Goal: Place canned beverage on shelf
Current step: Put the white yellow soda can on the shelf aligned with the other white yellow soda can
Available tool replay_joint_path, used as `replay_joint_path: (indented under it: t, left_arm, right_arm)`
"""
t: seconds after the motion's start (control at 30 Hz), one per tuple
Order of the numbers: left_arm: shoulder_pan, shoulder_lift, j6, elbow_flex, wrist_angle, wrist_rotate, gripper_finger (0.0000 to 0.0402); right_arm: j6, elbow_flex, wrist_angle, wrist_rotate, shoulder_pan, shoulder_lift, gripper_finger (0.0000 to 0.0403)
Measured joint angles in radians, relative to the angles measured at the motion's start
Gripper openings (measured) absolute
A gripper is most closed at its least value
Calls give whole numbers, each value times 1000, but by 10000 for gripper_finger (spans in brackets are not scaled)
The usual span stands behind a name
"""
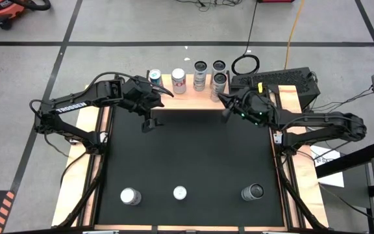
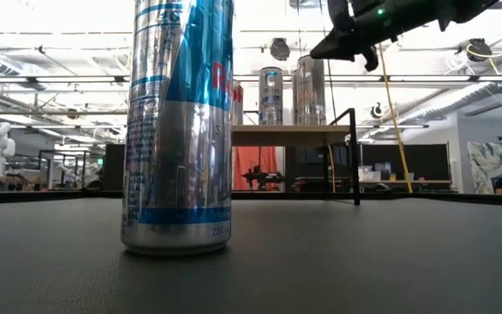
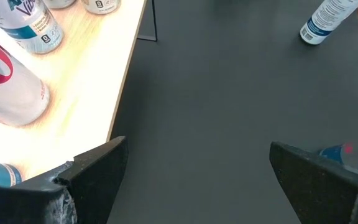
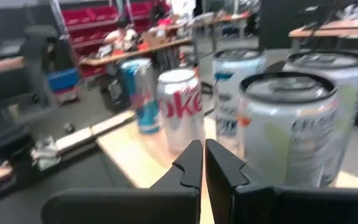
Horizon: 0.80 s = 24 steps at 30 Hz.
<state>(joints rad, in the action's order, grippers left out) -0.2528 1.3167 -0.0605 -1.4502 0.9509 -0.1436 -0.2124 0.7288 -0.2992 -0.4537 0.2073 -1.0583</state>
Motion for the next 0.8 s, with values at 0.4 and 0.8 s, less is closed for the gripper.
replay_joint_path:
  t: [0.4,0.8]
  left_arm:
    - [0,0,1,0,1,0,393]
    - [0,0,1,0,1,0,393]
  right_arm:
    - [-11,0,-40,-74,2,-33,0]
    - [-62,0,-41,-68,1,-38,0]
